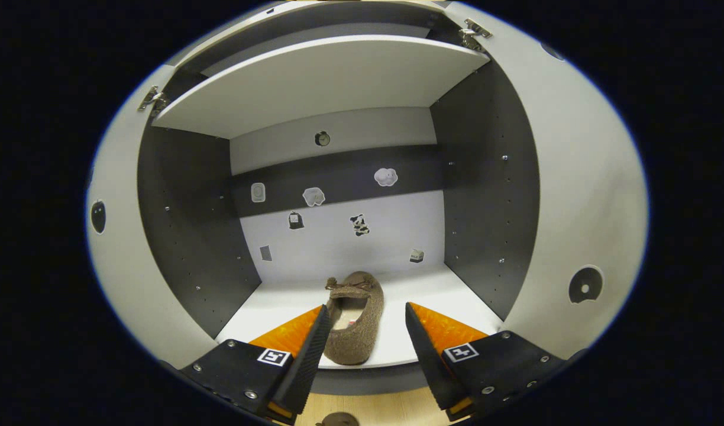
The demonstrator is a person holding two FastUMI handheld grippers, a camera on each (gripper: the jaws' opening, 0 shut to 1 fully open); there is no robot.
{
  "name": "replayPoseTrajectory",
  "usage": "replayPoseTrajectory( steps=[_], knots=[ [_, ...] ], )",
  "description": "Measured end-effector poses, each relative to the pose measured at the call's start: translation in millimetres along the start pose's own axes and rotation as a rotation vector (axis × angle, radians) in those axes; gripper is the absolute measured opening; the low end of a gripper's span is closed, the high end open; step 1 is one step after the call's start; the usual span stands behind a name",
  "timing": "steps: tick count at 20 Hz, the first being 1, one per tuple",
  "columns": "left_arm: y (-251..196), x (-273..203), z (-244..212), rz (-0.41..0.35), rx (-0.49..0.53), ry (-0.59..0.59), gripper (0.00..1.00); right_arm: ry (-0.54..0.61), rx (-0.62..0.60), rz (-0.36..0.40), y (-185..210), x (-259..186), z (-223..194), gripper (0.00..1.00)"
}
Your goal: Grab one shoe with the right hand and put it into the shoe cabinet, grab the other shoe with the left hand and put it into the shoe cabinet; then close the right door with the right hand and the left door with the left hand.
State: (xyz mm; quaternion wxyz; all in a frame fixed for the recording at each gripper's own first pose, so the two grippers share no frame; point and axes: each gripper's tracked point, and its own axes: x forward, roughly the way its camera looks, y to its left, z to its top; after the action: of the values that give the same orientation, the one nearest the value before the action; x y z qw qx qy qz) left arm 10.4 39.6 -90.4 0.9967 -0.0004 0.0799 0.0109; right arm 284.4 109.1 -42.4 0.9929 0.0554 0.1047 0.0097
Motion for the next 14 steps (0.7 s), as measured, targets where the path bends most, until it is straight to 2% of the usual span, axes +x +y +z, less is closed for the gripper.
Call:
replayPoseTrajectory(
  steps=[4, 7, 11, 14],
  knots=[
    [-19.6, -5.0, -19.8, -0.028, -0.02, 0.04, 0.96, -0.074, -0.028, 0.0, -12.0, -57.4, 5.1, 0.92],
    [-47.5, -6.0, -36.4, -0.074, -0.037, 0.067, 0.96, -0.135, -0.07, -0.027, -29.6, -94.7, 11.6, 0.92],
    [-84.4, -4.2, -74.4, -0.131, -0.044, 0.126, 0.96, -0.148, -0.077, -0.028, -47.5, -138.9, 9.4, 0.92],
    [-106.1, 6.9, -110.1, -0.148, -0.008, 0.169, 0.97, -0.153, -0.089, -0.034, -63.1, -166.3, 5.0, 0.92]
  ],
)
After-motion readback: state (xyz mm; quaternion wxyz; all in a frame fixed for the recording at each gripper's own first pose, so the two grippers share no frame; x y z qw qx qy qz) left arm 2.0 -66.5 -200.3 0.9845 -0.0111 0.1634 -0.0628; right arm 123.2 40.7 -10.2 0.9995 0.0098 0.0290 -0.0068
